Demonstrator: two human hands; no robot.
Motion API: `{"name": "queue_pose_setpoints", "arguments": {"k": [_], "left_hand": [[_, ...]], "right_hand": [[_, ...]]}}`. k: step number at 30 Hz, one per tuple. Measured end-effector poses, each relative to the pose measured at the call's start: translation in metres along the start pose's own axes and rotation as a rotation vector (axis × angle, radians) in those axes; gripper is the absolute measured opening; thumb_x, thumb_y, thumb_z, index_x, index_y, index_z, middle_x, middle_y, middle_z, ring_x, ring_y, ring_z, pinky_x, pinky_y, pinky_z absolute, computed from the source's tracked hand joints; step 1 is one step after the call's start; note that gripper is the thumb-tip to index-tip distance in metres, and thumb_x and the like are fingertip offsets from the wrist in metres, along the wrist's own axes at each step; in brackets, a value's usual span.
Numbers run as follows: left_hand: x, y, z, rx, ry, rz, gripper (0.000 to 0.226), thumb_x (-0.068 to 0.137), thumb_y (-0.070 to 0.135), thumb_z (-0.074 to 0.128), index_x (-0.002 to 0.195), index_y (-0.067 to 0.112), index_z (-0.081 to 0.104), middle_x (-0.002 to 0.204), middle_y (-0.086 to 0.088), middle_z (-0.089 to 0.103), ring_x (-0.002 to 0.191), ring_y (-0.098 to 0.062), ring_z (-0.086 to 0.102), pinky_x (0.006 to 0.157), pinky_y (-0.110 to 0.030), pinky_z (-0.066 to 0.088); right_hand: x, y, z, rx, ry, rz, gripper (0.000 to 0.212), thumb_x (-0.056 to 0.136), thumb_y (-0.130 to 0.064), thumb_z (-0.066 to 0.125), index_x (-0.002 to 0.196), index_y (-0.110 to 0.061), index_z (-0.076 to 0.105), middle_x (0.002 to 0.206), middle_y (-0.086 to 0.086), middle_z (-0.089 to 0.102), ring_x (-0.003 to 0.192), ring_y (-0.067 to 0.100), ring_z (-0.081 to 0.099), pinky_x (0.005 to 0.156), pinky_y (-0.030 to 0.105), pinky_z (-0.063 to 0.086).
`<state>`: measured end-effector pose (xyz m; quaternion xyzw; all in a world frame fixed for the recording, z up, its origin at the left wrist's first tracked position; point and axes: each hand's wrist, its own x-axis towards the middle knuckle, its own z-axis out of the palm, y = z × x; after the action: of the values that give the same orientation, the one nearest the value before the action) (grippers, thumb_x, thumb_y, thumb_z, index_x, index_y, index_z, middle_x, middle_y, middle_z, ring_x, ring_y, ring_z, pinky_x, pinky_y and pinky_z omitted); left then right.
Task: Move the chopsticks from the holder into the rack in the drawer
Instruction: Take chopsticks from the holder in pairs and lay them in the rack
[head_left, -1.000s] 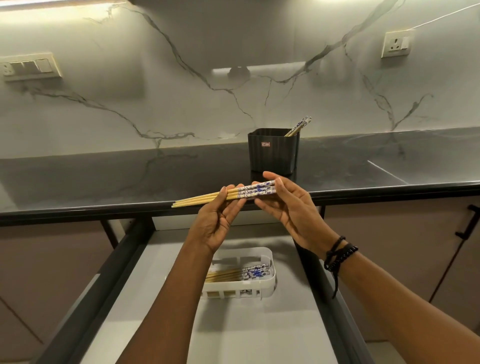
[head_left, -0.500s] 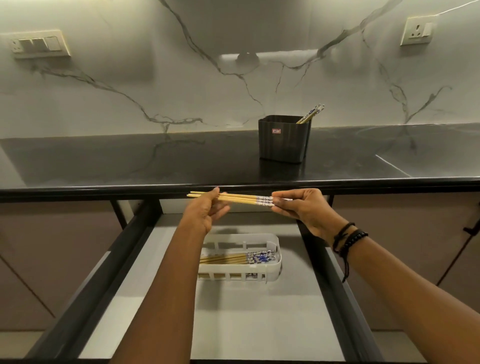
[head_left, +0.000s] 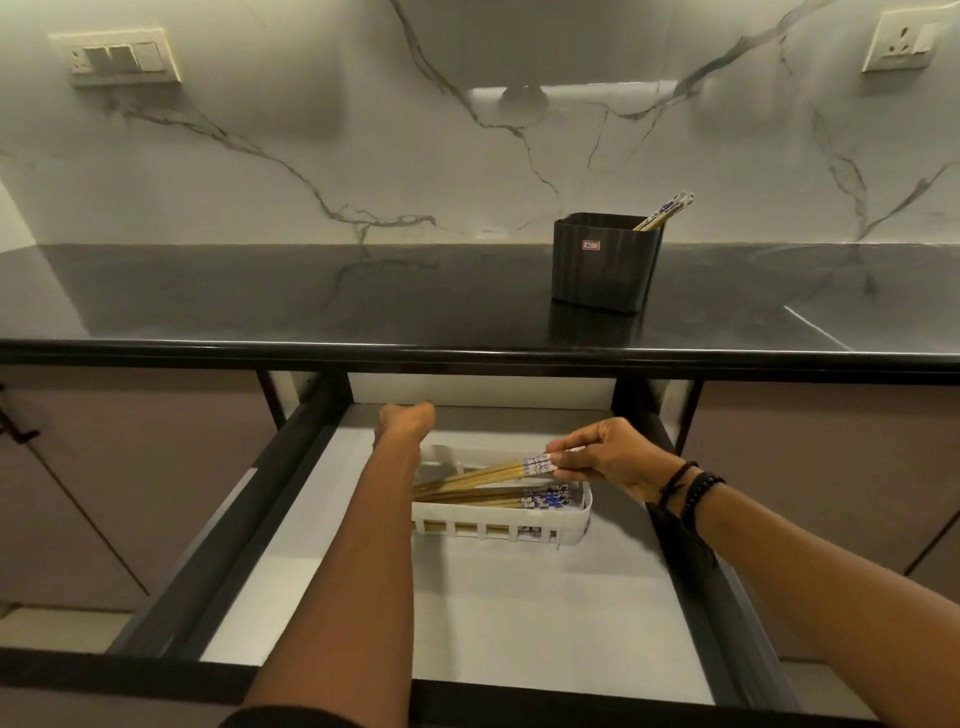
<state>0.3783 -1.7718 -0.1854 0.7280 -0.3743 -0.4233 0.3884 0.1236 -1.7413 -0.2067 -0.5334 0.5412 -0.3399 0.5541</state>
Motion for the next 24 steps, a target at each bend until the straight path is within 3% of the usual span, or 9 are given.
{"name": "queue_pose_setpoints", "arguments": {"k": [5,8,12,20,24], "left_hand": [[0.002,0.0,0.007,0.076,-0.038,0.034,0.049,0.095,0.025,0.055,0.136,0.005,0.038,0.115,-0.015,0.047,0.097,-0.025,0.043,0.084,-0.036,0.041],[0.004,0.001,0.01,0.117,-0.039,0.064,0.049,0.095,0.025,0.056,0.134,0.003,0.037,0.133,-0.019,0.044,0.113,-0.031,0.046,0.095,-0.039,0.041],[0.002,0.001,0.017,0.189,-0.013,0.129,0.044,0.096,0.028,0.054,0.129,0.003,0.043,0.133,-0.02,0.047,0.126,-0.038,0.044,0.109,-0.052,0.034],[-0.007,0.005,0.032,0.277,-0.031,0.412,0.037,0.098,0.027,0.052,0.132,0.011,0.048,0.127,-0.011,0.056,0.118,-0.028,0.052,0.1,-0.041,0.044],[-0.007,0.002,0.038,0.363,-0.058,0.498,0.031,0.098,0.027,0.052,0.123,0.009,0.056,0.118,-0.01,0.061,0.104,-0.022,0.055,0.092,-0.037,0.046]], "right_hand": [[0.008,0.011,0.014,-0.482,0.062,-0.184,0.019,0.086,-0.011,0.07,0.104,-0.004,0.074,0.105,0.009,0.073,0.094,0.023,0.07,0.082,0.032,0.06],[0.007,0.008,0.017,-0.675,0.089,-0.267,0.023,0.087,-0.018,0.07,0.107,-0.007,0.074,0.106,0.008,0.074,0.093,0.021,0.07,0.086,0.032,0.058],[0.007,0.006,0.019,-0.809,0.109,-0.295,0.025,0.086,-0.02,0.071,0.109,-0.009,0.073,0.111,0.008,0.072,0.096,0.019,0.068,0.091,0.034,0.056],[0.001,0.006,0.023,-1.008,-0.003,-0.324,0.025,0.087,-0.015,0.069,0.111,-0.008,0.072,0.107,0.009,0.074,0.093,0.02,0.069,0.088,0.026,0.055],[0.002,-0.003,0.022,-0.963,0.015,-0.321,0.021,0.087,-0.009,0.068,0.108,-0.008,0.074,0.105,0.009,0.075,0.091,0.018,0.069,0.084,0.022,0.055]]}}
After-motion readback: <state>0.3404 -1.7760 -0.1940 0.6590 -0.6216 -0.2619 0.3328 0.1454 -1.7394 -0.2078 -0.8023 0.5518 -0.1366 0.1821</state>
